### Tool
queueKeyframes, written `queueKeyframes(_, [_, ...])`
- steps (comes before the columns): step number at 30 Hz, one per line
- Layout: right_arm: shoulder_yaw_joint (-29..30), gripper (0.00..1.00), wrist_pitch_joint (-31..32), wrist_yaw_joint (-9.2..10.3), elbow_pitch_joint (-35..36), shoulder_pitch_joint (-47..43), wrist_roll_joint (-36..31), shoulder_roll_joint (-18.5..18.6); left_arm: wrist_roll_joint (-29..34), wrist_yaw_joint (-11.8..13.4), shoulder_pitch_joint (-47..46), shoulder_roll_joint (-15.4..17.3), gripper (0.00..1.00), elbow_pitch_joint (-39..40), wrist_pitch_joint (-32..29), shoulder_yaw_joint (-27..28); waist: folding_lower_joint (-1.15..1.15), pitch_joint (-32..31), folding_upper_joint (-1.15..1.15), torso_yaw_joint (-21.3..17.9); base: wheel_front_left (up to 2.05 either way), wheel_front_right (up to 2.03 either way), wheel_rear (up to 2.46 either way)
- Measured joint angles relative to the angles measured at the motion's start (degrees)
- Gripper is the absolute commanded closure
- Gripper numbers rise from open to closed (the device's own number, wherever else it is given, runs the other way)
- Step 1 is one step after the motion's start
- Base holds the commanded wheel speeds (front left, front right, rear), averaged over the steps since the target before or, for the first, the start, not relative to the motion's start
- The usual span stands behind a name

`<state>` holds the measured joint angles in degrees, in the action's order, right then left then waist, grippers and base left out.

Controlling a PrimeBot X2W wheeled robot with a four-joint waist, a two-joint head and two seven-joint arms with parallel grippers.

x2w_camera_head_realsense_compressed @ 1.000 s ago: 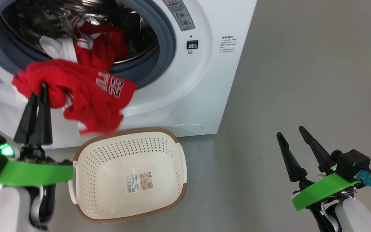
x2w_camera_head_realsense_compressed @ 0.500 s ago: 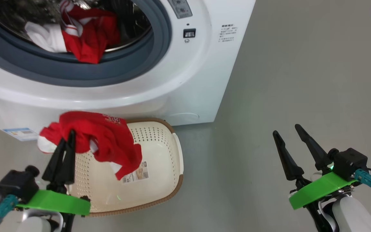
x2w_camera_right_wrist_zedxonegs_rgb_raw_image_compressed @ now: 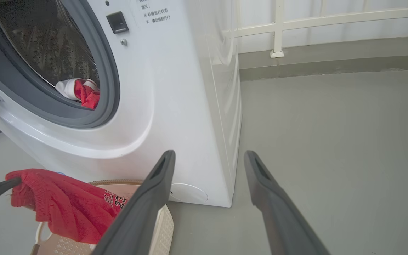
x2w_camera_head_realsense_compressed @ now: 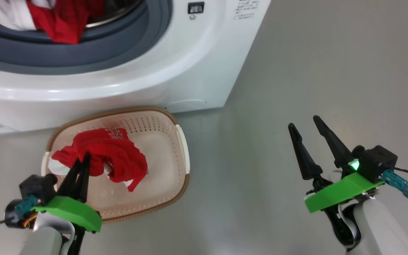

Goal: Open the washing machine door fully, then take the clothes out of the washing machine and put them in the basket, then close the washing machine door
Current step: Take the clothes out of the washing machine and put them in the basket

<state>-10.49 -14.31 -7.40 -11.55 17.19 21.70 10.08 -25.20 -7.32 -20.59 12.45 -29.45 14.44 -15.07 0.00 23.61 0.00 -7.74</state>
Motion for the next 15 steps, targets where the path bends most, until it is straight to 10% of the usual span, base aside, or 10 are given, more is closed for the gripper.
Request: queueKeyframes(15, [-2.1,0.0,0.0,0.0,0.5,4.9,-0.6,-3.2,-5.4,0.0,-12.7,2.2,1.0,-22.4,0.0,-10.7,0.0,8.6,0.0,-4.1,0.0,0.0,0.0])
